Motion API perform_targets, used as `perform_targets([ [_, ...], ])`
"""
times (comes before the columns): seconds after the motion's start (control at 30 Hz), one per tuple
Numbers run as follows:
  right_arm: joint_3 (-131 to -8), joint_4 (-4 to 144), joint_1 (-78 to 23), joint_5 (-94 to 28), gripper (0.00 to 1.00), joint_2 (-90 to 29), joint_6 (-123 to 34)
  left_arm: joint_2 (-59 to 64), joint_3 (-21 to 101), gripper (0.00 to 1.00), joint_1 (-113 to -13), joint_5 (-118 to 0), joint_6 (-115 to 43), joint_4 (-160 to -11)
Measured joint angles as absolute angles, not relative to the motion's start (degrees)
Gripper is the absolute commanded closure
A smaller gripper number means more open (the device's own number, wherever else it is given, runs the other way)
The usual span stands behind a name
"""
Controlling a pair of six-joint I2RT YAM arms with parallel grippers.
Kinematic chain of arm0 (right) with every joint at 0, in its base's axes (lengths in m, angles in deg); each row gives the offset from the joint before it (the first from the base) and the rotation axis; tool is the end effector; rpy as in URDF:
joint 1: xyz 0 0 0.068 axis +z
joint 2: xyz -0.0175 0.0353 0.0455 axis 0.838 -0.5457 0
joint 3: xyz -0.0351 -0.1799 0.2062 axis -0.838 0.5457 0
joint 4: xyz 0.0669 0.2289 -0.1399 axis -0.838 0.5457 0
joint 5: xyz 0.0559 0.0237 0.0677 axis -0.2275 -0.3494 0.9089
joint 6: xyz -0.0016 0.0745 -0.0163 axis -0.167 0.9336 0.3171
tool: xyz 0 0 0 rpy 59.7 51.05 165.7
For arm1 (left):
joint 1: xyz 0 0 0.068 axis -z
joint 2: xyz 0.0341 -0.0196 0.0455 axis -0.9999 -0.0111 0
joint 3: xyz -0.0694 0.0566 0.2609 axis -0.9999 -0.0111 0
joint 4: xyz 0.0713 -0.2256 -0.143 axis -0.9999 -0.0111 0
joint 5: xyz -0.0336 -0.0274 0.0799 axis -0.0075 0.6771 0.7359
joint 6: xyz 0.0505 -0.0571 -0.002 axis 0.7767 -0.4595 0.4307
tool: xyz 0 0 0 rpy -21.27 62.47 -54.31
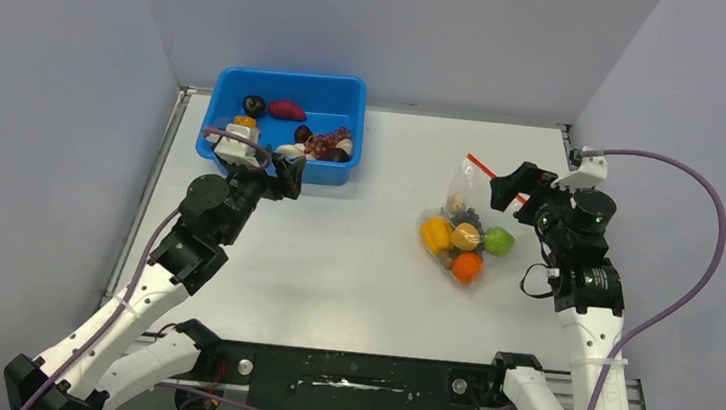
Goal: Place the food in the zip-top bag and seal the zipper
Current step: Reset both arms
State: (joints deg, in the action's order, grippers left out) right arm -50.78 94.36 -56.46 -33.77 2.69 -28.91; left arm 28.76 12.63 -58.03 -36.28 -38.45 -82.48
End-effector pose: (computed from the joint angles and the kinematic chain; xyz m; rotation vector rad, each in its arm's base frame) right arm 0.2216 0.0095 0.3731 0.2776 1.8495 0.3877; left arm 0.2176 -0.1139 0.3606 0.0402 1.5603 -0.4317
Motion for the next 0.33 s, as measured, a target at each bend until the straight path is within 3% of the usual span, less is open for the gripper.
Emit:
perform_targets([
  [0.33,-48.01,90.63,-56.46,-29.05,0.02,5.20,-26.83,29.21,12.63,0.23,-58.03,-33.26,-37.82,-81.63],
])
